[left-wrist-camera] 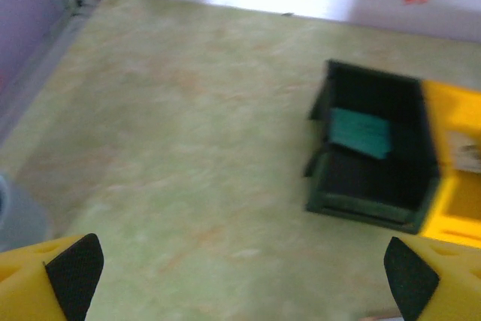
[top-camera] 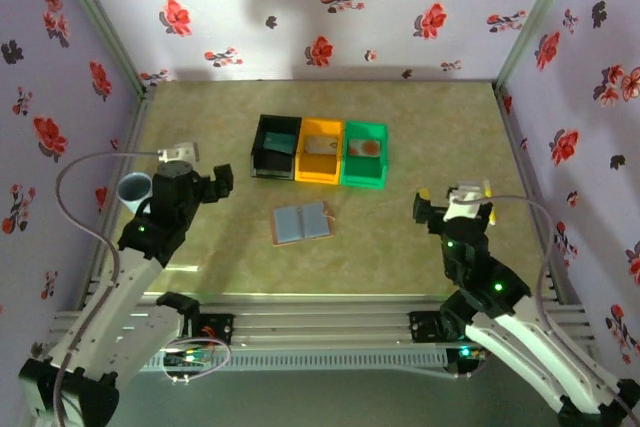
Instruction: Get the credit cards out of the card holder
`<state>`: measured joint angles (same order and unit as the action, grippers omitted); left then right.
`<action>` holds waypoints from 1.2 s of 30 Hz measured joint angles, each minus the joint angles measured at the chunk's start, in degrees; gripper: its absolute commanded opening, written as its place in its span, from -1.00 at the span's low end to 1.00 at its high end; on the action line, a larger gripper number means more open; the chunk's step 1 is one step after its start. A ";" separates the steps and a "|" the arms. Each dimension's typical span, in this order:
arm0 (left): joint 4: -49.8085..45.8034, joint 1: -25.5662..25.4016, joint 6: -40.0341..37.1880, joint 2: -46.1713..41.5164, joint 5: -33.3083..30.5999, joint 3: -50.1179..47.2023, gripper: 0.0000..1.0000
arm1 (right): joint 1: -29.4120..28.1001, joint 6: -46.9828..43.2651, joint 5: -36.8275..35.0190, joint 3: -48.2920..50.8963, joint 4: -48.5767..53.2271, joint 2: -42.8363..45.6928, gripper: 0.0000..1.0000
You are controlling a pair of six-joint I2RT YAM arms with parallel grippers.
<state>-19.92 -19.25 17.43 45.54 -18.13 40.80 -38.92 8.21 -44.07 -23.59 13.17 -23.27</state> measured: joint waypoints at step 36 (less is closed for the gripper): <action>37.42 16.90 -6.08 22.32 -5.22 -18.18 0.99 | 34.82 -5.01 25.11 3.39 -66.95 -66.31 0.99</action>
<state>17.50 -2.35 11.35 67.85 -23.35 22.61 -4.10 3.20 -18.96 -20.21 -53.78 -89.58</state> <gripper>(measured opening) 0.997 0.993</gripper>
